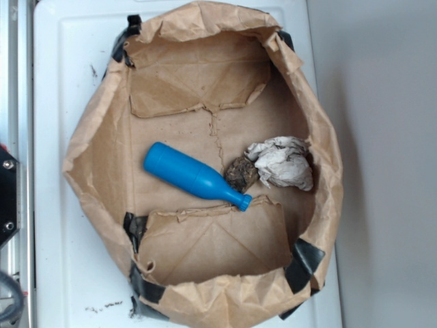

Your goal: Grab the blue bottle.

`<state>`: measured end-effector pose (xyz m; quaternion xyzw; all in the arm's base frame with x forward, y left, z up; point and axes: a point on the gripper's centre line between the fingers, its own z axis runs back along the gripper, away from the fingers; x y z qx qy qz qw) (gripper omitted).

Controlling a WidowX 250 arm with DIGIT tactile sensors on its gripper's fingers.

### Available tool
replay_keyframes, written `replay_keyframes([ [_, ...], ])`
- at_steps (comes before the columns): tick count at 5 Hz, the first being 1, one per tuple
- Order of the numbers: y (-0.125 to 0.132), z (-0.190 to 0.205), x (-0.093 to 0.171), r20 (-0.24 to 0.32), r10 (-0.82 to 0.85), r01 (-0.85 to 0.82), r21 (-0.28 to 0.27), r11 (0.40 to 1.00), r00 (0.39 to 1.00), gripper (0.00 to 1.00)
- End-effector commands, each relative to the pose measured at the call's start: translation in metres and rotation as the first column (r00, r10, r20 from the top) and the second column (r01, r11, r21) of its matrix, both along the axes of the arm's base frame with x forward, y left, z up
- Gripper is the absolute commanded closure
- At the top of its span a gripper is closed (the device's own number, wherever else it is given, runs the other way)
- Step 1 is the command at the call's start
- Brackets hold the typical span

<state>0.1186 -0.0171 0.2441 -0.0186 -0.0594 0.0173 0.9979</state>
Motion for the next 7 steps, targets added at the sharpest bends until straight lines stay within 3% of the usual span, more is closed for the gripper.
replay_keyframes([
  [1,0.000,0.000,0.000,0.000,0.000,0.000,0.000,1.000,1.000,0.00],
  [2,0.020,-0.002,0.050,0.160,-0.018,0.018,0.000,1.000,0.987,0.00],
  [3,0.033,-0.011,0.100,0.206,-0.036,0.036,0.002,0.999,0.978,0.00],
  [4,0.038,-0.041,0.137,0.215,-0.106,0.118,-0.044,0.992,0.971,0.00],
  [5,0.025,-0.091,0.145,0.194,-0.212,0.208,0.039,0.977,0.958,0.00],
  [7,0.027,-0.173,0.140,0.077,-0.271,0.263,0.101,0.959,0.959,0.00],
])
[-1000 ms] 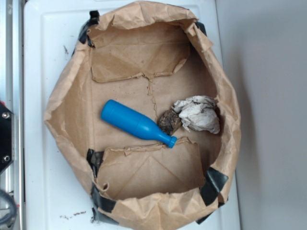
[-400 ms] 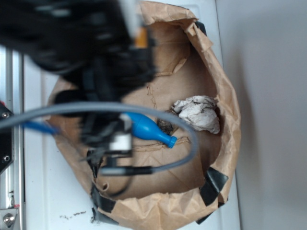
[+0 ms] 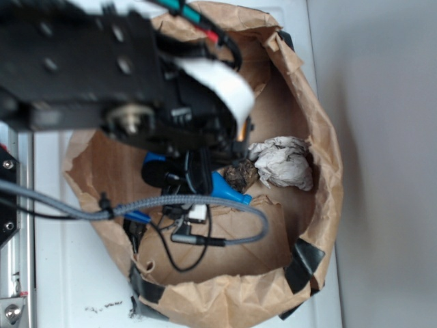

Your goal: Grab the blue bottle.

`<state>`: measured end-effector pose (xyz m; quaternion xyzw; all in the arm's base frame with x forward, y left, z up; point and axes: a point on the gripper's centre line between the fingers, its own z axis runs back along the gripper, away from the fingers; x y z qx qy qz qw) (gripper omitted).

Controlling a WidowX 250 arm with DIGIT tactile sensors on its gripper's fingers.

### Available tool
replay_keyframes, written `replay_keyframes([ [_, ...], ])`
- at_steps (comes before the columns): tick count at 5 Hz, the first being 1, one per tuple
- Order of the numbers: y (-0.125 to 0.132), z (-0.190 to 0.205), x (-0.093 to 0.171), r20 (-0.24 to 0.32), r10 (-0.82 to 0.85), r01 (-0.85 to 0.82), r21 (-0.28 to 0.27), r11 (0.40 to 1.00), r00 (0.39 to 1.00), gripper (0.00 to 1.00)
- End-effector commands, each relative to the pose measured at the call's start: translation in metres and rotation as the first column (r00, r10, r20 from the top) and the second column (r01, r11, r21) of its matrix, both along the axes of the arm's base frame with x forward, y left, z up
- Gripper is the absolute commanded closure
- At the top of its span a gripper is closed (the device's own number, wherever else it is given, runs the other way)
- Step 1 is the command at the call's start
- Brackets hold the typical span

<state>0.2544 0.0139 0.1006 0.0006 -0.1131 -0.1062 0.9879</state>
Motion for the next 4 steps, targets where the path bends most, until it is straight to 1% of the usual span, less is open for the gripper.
replay_keyframes([
  [1,-0.005,-0.052,0.016,0.011,-0.018,0.016,0.135,0.991,1.000,0.00],
  [2,-0.017,-0.072,0.014,0.051,-0.023,0.011,0.215,0.977,0.998,0.00],
  [3,-0.020,-0.069,0.016,0.089,-0.035,0.013,0.237,0.972,0.995,1.00],
  [4,-0.016,-0.061,0.018,0.115,-0.020,-0.007,0.229,0.973,0.993,1.00],
])
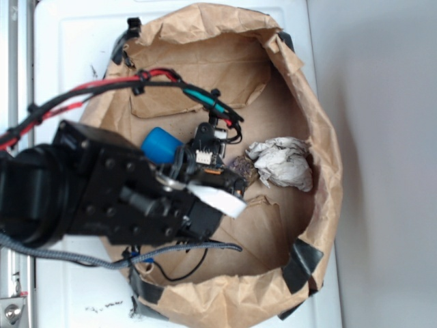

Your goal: Grab the blue bottle.

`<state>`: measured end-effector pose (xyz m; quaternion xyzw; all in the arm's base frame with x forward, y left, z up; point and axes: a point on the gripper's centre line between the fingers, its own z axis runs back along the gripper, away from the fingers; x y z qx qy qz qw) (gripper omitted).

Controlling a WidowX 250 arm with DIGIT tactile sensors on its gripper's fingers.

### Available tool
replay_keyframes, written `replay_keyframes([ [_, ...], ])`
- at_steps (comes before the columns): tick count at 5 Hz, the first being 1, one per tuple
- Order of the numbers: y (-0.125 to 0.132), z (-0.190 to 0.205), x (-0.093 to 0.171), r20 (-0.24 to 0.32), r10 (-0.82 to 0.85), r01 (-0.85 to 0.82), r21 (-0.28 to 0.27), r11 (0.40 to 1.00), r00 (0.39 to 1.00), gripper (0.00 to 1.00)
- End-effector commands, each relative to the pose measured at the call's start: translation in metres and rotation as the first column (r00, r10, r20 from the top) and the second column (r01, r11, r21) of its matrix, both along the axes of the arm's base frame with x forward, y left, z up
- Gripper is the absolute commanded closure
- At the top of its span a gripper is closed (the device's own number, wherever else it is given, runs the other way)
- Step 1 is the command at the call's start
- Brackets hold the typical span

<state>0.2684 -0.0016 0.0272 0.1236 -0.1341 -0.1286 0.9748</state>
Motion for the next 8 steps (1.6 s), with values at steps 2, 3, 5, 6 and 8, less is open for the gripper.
replay_keyframes([
  [2,0.047,0.078,-0.006,0.153,0.079,-0.034,-0.278,0.960,0.985,1.00],
  [3,0.036,0.127,-0.010,0.221,0.148,-0.077,-0.301,0.950,0.964,1.00],
  [5,0.041,0.151,-0.020,0.122,0.129,-0.071,-0.397,0.915,0.984,0.00],
  [6,0.034,0.114,-0.015,-0.006,0.091,-0.086,-0.382,0.920,0.996,0.00],
  [8,0.043,0.051,-0.018,-0.198,0.060,-0.130,-0.368,0.921,0.978,0.00],
])
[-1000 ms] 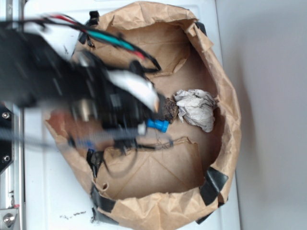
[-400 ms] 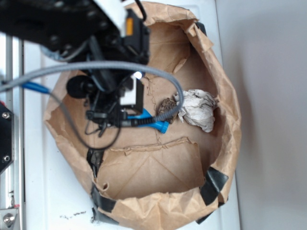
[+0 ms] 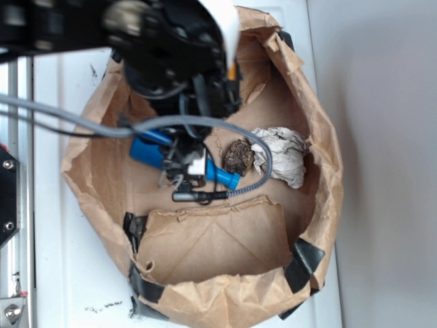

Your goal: Grab the blue bottle.

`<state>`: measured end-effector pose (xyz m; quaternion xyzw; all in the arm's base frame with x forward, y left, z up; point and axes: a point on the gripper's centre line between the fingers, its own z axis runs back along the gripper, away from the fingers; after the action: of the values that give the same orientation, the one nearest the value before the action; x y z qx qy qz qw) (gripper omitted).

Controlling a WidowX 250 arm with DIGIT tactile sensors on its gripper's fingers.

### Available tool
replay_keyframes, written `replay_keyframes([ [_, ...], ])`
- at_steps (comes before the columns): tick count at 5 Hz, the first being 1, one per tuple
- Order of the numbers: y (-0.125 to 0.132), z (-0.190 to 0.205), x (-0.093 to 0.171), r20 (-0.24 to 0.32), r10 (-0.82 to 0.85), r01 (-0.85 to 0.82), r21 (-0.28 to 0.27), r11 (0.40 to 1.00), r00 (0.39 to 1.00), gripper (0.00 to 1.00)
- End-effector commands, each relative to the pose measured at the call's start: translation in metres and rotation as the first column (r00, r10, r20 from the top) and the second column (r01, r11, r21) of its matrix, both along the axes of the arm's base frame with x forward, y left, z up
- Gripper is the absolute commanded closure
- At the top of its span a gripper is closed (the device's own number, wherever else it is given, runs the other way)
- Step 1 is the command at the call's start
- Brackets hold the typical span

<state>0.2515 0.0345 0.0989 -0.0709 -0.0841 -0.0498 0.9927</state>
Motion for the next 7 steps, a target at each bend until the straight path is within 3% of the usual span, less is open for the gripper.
replay_keyframes([
  [1,0.001,-0.042,0.001,-0.090,-0.072,0.071,-0.017,0.997,0.993,0.00],
  [2,-0.002,-0.060,0.006,-0.103,-0.076,0.074,-0.024,0.997,0.992,0.00],
  [3,-0.002,-0.065,0.009,-0.082,-0.089,0.088,-0.013,0.996,0.993,0.43],
  [4,0.000,-0.062,0.014,-0.059,-0.085,0.085,0.002,0.996,0.995,1.00],
  [5,0.005,-0.033,0.013,0.014,-0.078,0.079,-0.011,0.997,0.997,1.00],
  [6,0.014,0.016,0.008,0.116,-0.061,0.068,-0.060,0.996,0.991,1.00],
  [7,0.023,0.054,0.000,0.181,-0.043,0.061,-0.096,0.994,0.983,1.00],
])
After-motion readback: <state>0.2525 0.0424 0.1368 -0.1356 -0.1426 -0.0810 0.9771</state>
